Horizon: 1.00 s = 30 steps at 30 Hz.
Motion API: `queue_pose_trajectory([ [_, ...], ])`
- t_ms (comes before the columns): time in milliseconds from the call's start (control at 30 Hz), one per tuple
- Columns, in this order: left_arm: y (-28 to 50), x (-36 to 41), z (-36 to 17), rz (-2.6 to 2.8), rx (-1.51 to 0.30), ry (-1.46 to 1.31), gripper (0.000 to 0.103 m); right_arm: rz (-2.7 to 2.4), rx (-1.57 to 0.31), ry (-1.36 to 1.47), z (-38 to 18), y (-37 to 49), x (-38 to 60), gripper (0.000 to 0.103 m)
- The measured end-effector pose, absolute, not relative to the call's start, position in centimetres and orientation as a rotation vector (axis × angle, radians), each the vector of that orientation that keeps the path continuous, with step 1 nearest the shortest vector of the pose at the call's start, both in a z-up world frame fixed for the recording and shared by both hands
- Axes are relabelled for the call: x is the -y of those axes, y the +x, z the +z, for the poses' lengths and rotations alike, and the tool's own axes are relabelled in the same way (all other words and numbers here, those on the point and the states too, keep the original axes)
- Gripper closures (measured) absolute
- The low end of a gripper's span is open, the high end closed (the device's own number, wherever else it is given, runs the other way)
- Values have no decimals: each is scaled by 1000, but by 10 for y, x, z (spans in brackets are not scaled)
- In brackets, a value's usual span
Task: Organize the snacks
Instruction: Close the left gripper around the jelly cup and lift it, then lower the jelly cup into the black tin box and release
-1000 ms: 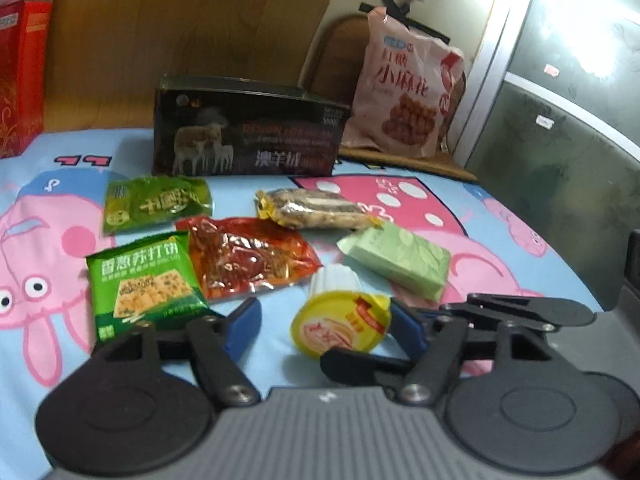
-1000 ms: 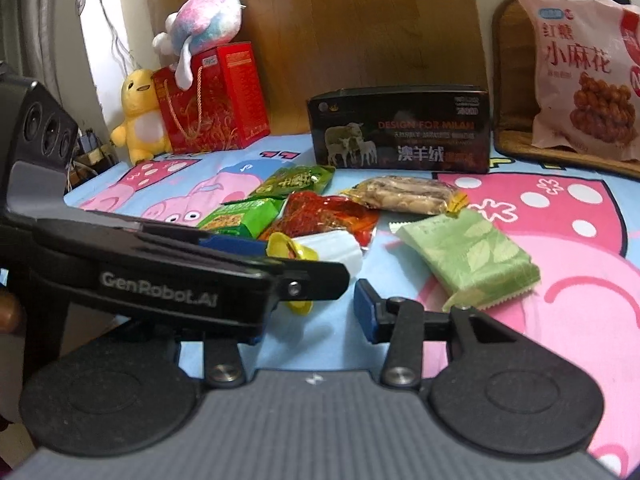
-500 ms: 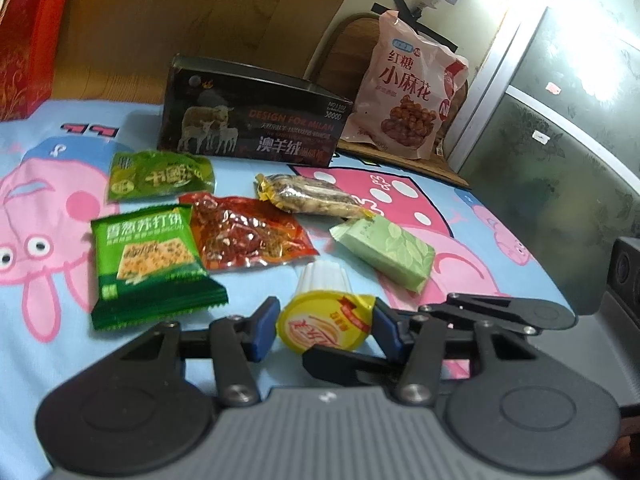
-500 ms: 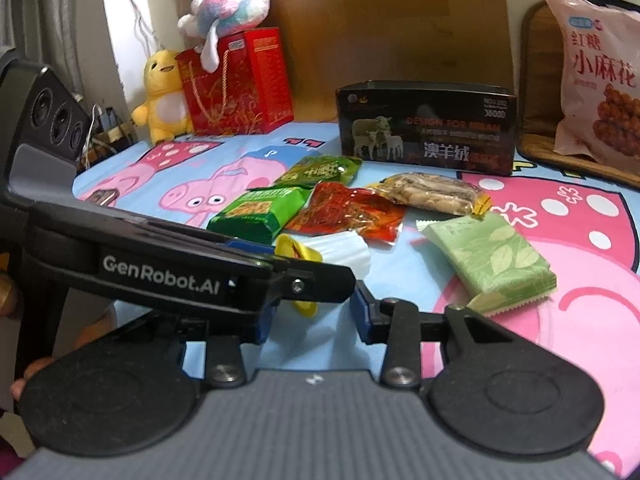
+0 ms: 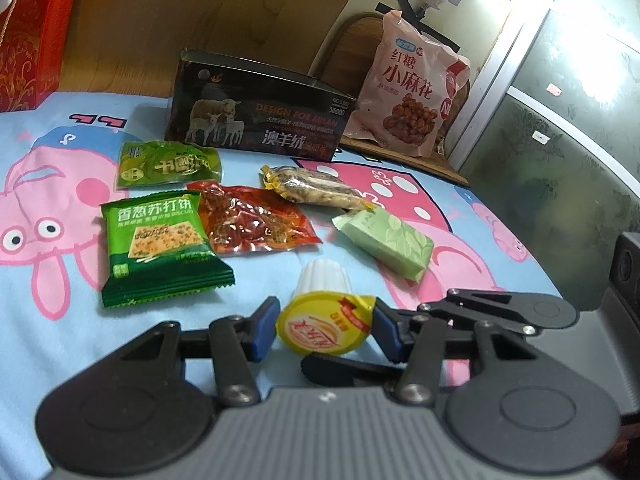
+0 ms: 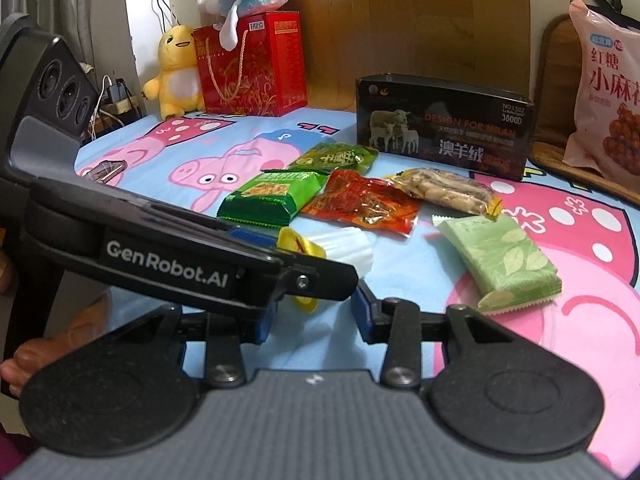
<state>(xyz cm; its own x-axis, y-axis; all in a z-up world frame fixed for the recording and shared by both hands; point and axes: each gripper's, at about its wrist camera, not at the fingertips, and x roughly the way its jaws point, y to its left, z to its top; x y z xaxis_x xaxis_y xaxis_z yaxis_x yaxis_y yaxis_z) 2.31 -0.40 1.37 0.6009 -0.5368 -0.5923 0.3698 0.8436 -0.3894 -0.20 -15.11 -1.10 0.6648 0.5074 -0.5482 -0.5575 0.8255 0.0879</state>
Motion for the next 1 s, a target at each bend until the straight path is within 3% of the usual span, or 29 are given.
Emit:
queue_pose_trajectory([
  [433, 22, 5, 14, -531, -762, -236, 54, 602, -586, -80, -13, -1, 151, 58],
  [600, 23, 4, 17, -529, -767, -252, 55, 582, -551, -43, -11, -4, 158, 70],
  [800, 26, 13, 50, -547, -668, -200, 56, 557, -427, -20, 12, -4, 167, 70],
  [1000, 81, 21, 89, -544, -569, -170, 55, 527, -320, -26, 43, 50, 174, 70],
])
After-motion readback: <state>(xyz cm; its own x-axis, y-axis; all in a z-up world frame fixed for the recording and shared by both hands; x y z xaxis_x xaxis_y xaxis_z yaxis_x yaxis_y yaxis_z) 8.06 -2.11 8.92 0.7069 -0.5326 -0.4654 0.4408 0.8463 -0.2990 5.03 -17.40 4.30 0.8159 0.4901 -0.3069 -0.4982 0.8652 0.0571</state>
